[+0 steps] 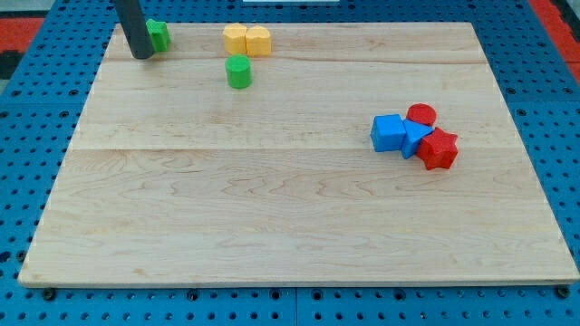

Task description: Place the yellow blocks in a diagonal line

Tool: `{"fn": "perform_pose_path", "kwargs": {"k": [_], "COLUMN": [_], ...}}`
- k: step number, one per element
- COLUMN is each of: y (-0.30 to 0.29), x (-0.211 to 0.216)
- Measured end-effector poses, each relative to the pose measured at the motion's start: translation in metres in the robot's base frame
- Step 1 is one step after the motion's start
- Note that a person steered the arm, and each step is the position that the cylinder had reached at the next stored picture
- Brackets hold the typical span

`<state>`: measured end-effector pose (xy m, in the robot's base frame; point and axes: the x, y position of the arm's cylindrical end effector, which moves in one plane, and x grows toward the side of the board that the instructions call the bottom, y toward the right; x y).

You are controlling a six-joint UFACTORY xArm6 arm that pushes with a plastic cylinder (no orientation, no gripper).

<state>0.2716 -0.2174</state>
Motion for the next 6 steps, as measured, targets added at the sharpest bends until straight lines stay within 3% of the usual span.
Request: {"fn": "perform_pose_path", "kwargs": {"k": [2,4,6], "y": [0.092,0.112,0.125], "x": [-0.012,-0.012,-0.048]}}
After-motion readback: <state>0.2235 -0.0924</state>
